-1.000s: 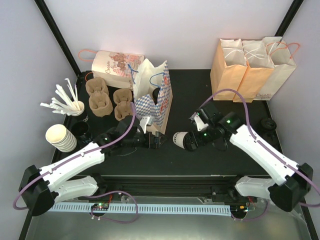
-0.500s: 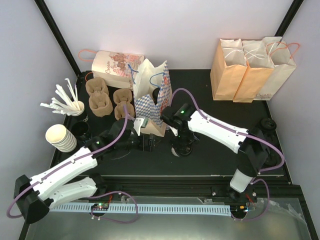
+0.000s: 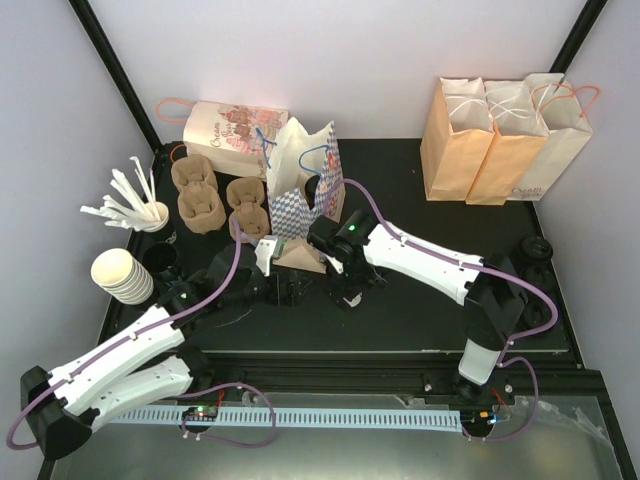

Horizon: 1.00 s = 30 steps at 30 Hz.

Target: Pack the takeout coffee

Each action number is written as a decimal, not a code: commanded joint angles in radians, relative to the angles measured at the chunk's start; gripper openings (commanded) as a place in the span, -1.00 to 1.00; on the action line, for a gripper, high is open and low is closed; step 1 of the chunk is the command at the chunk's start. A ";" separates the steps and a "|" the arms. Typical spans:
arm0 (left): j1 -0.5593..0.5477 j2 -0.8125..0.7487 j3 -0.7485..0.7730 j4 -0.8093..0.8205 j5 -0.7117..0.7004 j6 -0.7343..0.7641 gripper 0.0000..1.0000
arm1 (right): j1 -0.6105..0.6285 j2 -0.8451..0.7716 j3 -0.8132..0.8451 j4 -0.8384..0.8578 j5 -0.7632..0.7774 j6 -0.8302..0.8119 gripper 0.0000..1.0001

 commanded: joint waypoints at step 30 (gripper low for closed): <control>0.019 0.046 0.034 -0.015 -0.007 0.034 0.97 | -0.042 -0.376 -0.321 0.469 0.030 0.084 0.77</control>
